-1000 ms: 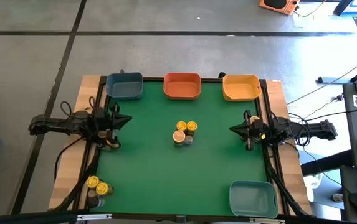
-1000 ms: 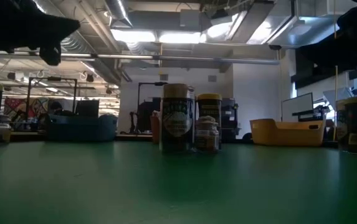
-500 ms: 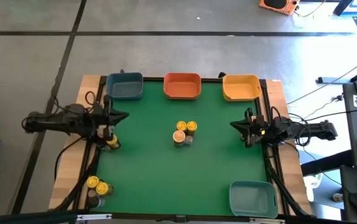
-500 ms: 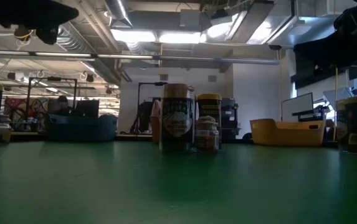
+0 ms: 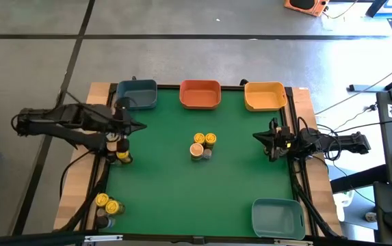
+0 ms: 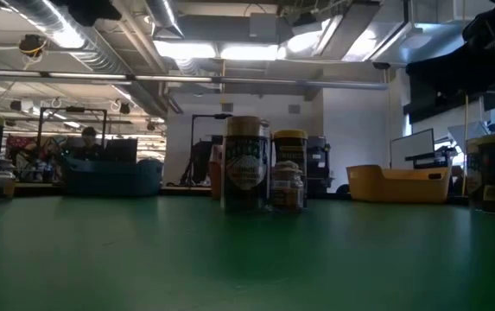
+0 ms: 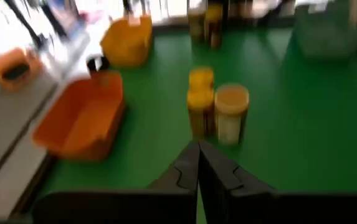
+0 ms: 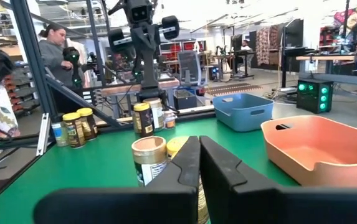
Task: Sort spices by type
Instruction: Put the yellow seasoning bottle into the blue bin
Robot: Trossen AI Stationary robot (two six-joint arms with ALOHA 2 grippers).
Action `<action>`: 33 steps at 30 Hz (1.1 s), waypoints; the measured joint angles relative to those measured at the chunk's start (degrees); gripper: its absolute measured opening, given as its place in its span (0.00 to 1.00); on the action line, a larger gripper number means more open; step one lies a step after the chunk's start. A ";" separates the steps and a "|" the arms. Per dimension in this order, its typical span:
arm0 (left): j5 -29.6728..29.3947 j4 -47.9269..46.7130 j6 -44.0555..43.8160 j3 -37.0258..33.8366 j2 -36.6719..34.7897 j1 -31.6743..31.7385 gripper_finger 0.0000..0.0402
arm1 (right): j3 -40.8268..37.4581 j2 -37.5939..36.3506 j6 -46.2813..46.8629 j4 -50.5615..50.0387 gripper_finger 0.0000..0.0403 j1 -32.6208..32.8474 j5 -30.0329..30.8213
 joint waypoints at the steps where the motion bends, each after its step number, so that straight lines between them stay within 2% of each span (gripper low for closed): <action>1: 0.01 -2.16 -0.53 1.35 1.47 -0.02 0.01 | -0.01 -0.01 0.02 -0.25 0.03 0.00 -0.03; 6: 0.04 -4.25 -5.01 2.64 5.12 0.00 0.01 | -0.01 -0.01 -0.05 -0.79 0.03 0.00 -0.23; 11: -2.51 -1.32 -2.99 2.64 7.03 0.77 0.04 | 0.00 0.01 -0.24 -2.08 0.03 0.00 -0.09; 16: -2.59 -0.30 -8.10 2.65 7.20 0.74 0.24 | -0.01 0.01 -0.25 -2.47 0.03 0.00 -0.10; 22: -2.59 -7.43 -11.78 6.63 8.67 0.74 0.57 | 0.00 0.01 -0.28 -2.49 0.03 0.00 -0.09; 25: -2.51 -10.75 -12.68 8.65 9.68 0.26 0.69 | -0.01 0.01 -0.29 -2.52 0.03 0.00 -0.08; 29: -2.37 -16.15 -10.85 8.89 10.25 -1.35 0.76 | -0.01 0.01 -0.31 -2.55 0.03 0.00 -0.06; 33: -2.33 -21.45 -16.92 8.20 11.44 -3.08 0.76 | -0.01 0.01 -0.33 -2.58 0.03 0.00 -0.05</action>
